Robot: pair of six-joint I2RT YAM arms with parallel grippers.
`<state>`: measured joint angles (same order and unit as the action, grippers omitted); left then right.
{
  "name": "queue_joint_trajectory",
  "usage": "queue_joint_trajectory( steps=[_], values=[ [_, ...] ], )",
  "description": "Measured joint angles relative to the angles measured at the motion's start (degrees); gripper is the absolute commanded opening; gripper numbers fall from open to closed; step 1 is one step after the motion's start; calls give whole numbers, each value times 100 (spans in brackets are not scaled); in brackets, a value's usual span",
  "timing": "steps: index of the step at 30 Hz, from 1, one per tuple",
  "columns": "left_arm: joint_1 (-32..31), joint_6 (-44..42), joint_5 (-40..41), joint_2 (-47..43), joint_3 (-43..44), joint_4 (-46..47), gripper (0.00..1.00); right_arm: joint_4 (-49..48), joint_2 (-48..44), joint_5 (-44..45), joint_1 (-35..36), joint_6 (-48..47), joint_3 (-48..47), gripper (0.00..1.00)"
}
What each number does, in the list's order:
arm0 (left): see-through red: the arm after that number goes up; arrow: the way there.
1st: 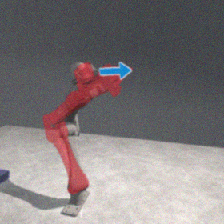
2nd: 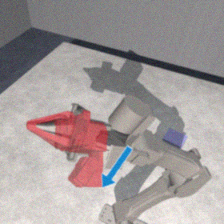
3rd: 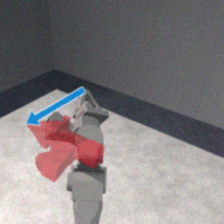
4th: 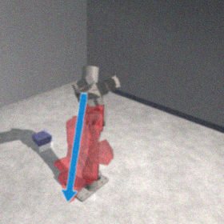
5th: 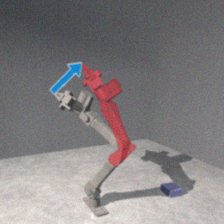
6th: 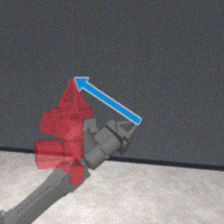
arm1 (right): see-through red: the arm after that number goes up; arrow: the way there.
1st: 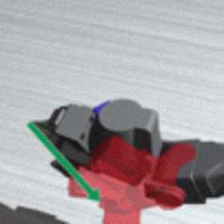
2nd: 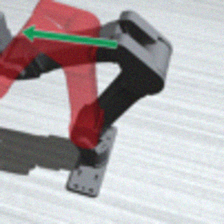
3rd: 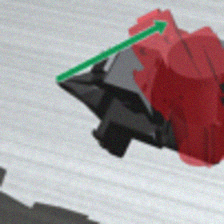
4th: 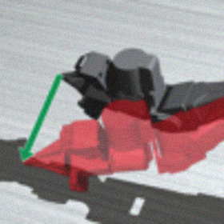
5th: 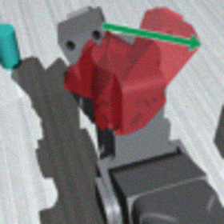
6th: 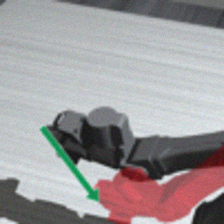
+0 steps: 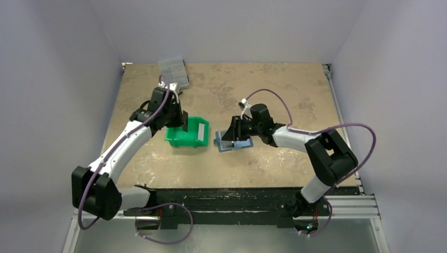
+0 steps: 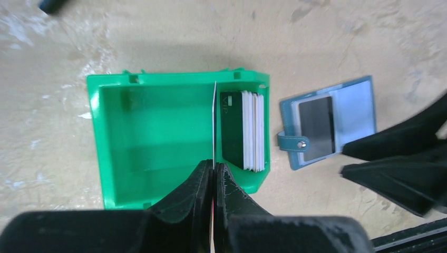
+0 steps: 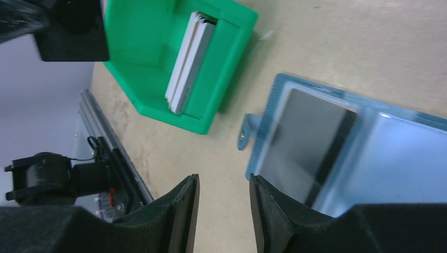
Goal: Put the credit cards into the card holder
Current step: Pick up the credit card from the storage box, then move the storage box to the center of the board.
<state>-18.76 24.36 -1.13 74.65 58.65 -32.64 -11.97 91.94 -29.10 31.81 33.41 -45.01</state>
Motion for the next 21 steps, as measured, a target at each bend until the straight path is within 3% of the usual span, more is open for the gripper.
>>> queue_joint_trajectory(
  steps=[4, 12, 21],
  values=[
    [0, 2, 79, -614, 243, -216, 0, -391, 557, -111, 297, 380, -339, 29],
    [0, 17, -31, -1644, 361, -393, 0, -581, 1276, -57, 579, 715, -911, 28],
    [0, 52, -208, -1961, 361, -645, 0, -616, 1764, 70, 680, 767, -1357, 27]
  ],
)
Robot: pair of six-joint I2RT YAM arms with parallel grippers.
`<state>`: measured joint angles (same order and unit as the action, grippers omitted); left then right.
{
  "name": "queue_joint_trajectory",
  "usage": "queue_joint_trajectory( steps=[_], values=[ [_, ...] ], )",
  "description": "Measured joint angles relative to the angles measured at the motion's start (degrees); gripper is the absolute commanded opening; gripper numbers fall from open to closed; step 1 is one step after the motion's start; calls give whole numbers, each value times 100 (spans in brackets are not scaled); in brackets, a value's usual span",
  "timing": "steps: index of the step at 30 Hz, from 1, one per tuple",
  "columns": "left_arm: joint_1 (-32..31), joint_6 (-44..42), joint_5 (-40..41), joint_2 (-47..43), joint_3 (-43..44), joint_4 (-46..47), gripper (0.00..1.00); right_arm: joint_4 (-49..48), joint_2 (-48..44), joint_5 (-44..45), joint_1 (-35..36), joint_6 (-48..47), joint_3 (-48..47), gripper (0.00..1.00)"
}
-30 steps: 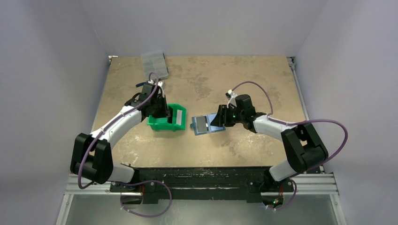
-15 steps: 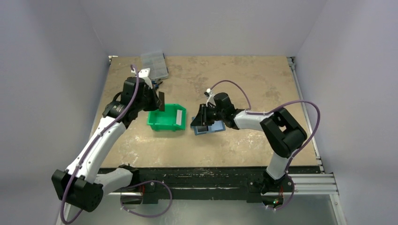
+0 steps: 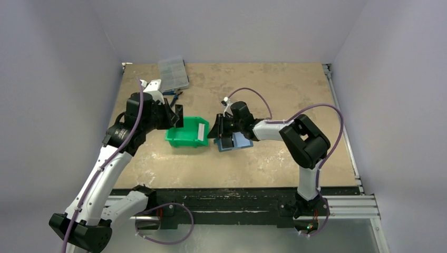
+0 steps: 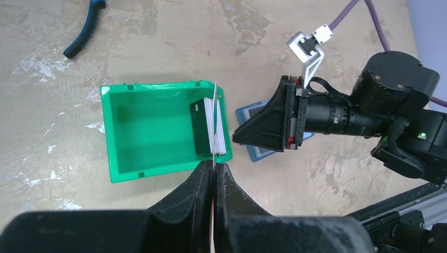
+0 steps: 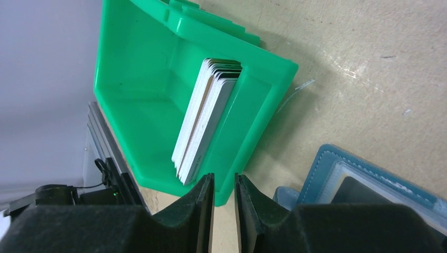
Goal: Put the credit cards into the card holder
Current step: Move the storage box to the center of the board.
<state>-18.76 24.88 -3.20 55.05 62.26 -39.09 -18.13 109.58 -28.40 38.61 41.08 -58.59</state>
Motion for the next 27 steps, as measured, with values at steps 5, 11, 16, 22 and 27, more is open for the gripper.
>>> queue_joint_trajectory(
  steps=[5, 11, 16, 22, 27],
  values=[
    [0, 0, -4, -98, 0, -101, 0, 15, 225, 57, 133, 2, -227, 27],
    [0, -2, -2, -166, 0, -221, 0, 55, 485, 87, 358, 9, -621, 27],
    [0, -2, 2, -181, 0, -289, 0, 52, 861, 90, 632, 28, -1154, 26],
    [0, -2, -9, -181, 0, -348, 0, 160, 1233, 144, 861, 28, -1777, 28],
    [0, 15, -385, -127, -109, -205, 0, 553, 1016, 369, 868, -271, -1757, 34]
  ],
)
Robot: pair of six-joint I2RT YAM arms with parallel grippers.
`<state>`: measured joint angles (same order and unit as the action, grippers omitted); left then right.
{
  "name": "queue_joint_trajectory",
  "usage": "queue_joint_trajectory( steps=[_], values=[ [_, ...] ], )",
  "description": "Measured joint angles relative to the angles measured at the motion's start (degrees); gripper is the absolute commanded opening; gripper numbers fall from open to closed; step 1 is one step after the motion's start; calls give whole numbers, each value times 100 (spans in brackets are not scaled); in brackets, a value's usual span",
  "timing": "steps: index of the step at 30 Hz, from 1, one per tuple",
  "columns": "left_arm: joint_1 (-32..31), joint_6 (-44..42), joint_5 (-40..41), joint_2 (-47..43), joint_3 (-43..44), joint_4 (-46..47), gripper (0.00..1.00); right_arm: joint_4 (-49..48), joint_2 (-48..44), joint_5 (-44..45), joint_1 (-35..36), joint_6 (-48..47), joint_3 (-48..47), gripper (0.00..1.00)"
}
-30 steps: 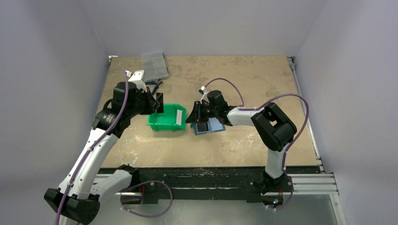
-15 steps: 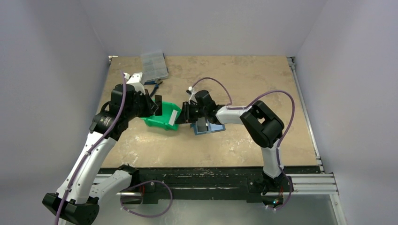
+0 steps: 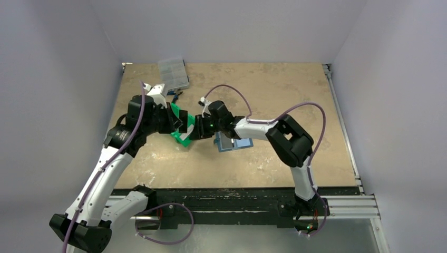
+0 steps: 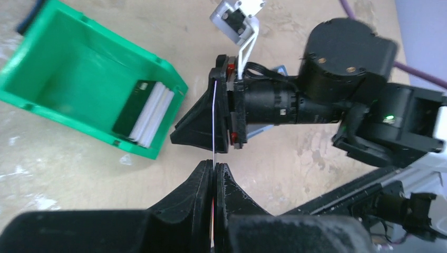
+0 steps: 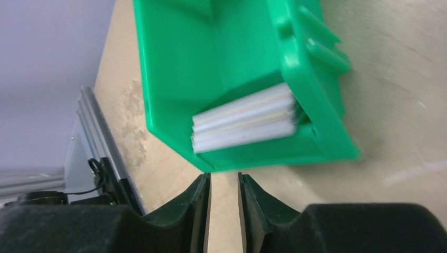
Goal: Put the credit cards into the card holder
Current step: Move the storage box to the center of the board, then insert the credit card into the card holder.
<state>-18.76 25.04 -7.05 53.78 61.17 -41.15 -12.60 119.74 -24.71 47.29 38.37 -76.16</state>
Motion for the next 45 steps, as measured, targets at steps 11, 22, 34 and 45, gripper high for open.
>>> queue_joint_trajectory(
  steps=[11, 22, 34, 45],
  values=[
    [-839, 1228, -1394, 855, -1606, 2149, 0, 660, -2507, 328, -1558, -723, 2341, 40],
    [-1998, 2223, -1419, 2883, -1690, 4266, 0, 660, -2625, 459, -2262, -901, 3338, 35],
    [-2002, 2275, -1521, 4197, -1298, 4824, 0, 448, -2625, 522, -2326, -883, 3449, 30],
    [-1919, 2531, -1491, 4352, -1331, 4885, 0, 374, -2625, 555, -2369, -861, 3506, 28]
  ],
)
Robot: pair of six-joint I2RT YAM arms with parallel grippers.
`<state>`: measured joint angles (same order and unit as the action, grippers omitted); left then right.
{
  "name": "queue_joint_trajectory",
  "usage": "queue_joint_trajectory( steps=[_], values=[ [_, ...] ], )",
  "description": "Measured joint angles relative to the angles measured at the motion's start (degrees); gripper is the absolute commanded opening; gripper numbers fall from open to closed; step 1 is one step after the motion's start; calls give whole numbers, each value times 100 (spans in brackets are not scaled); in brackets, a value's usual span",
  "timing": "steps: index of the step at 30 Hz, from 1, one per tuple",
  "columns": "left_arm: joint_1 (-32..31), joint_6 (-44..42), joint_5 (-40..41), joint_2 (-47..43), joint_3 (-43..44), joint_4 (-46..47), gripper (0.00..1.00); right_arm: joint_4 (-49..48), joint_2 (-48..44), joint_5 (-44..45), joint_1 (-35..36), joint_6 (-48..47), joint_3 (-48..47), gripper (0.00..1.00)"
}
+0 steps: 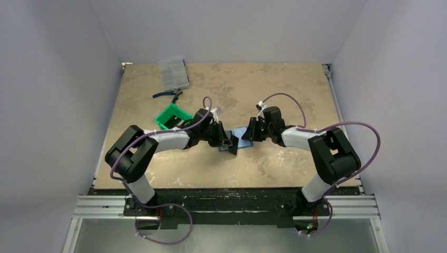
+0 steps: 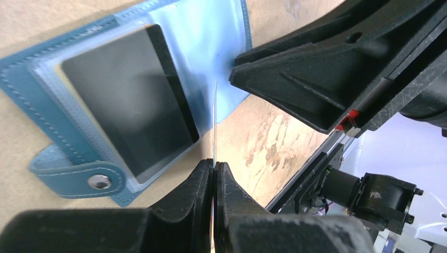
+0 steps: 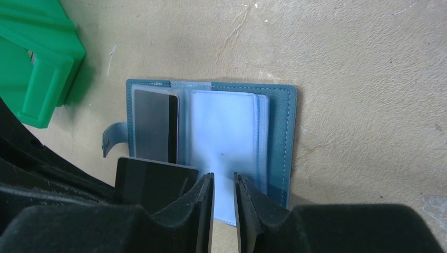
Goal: Put the credit cards into the card holder
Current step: Insert the credit card into the card holder.
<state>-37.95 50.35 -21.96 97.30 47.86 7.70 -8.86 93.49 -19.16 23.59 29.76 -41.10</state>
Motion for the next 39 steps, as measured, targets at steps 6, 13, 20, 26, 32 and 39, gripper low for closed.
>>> queue_joint_trajectory(
  steps=[6, 13, 20, 26, 32, 39],
  values=[
    [236, 120, -35, 0, -153, 116, 0, -4, 0, -2, -4, 0, 2, 28],
    [282, 210, -179, 0, -238, 291, 0, -31, 20, -33, -15, 0, 4, 27],
    [297, 313, -313, 151, -278, 479, 0, -52, 26, -85, -37, -2, 11, 28],
    [299, 323, -236, 83, -330, 455, 0, -59, 31, -94, -42, -2, 11, 27],
    [313, 321, -179, -107, -463, 365, 0, -76, 46, -116, -42, -2, 13, 27],
    [323, 352, -232, -90, -514, 455, 0, -131, 70, -140, -42, -2, 13, 27]
  ],
)
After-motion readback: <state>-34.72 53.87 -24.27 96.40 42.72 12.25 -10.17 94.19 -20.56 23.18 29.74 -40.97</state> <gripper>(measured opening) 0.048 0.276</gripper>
